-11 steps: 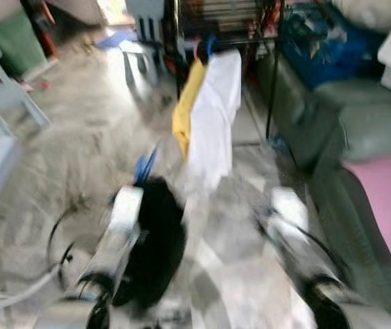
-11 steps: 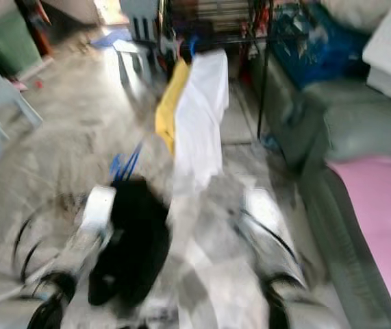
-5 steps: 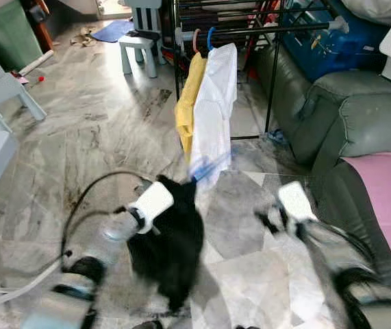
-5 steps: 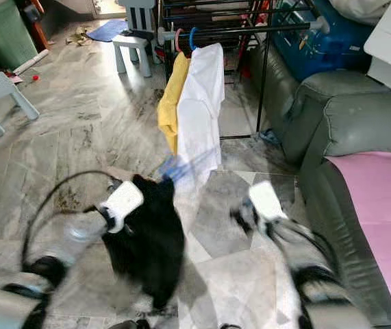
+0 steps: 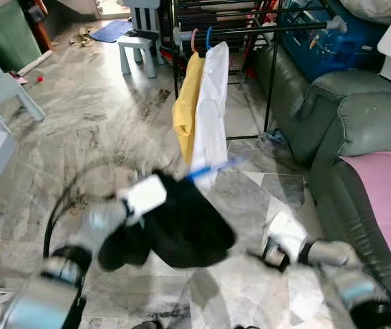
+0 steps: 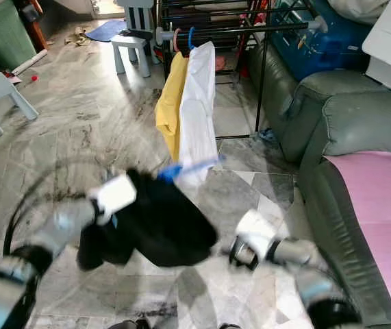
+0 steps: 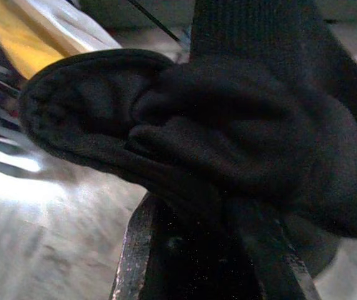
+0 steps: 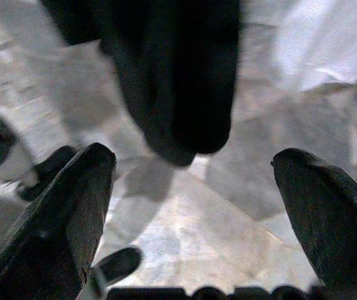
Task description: Hang hanger
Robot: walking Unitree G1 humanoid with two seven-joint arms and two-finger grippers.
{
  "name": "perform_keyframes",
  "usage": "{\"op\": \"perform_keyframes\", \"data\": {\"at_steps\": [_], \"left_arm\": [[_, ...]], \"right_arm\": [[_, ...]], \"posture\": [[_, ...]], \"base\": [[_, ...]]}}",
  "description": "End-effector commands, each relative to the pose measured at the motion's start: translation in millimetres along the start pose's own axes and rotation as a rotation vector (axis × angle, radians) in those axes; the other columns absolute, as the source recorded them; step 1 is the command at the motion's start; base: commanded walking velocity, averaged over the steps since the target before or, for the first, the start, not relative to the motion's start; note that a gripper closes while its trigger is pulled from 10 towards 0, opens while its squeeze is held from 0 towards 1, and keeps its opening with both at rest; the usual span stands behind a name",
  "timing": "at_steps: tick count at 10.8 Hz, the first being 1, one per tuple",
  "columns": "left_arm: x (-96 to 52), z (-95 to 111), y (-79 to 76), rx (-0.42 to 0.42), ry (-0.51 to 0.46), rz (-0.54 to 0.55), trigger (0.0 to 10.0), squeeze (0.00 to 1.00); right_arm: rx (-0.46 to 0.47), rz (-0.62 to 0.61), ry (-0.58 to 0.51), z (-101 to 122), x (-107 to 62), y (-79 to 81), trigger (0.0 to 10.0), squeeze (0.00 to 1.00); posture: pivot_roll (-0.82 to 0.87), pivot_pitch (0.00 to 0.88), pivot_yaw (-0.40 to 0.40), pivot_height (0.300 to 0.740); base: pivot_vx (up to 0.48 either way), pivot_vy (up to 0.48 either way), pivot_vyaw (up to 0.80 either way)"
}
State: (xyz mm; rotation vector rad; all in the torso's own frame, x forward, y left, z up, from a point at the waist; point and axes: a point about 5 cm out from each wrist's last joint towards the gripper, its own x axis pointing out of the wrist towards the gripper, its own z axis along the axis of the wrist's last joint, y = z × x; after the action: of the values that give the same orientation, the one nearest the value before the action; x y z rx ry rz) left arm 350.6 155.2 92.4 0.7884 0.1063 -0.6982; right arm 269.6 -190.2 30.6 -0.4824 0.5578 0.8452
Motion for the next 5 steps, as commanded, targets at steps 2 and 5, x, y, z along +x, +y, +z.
{"op": "perform_keyframes", "data": {"at_steps": [2, 5], "left_arm": [[2.3, 14, 24.1, 0.092, -0.013, 0.054, 10.0, 0.0], [-0.1, 39, 26.0, 0.284, -0.183, -0.066, 10.0, 0.0]], "right_arm": [[0.006, 0.087, 0.0, -2, -5.0, 16.4, 10.0, 0.0], [0.156, -0.078, -0.067, -6, -6.9, 6.1, 10.0, 0.0]], "posture": [[-0.11, 0.121, 0.061, 0.74], [-0.11, 0.122, 0.07, 0.74]], "base": [[0.0, 0.0, 0.0], [0.0, 0.0, 0.0]]}}
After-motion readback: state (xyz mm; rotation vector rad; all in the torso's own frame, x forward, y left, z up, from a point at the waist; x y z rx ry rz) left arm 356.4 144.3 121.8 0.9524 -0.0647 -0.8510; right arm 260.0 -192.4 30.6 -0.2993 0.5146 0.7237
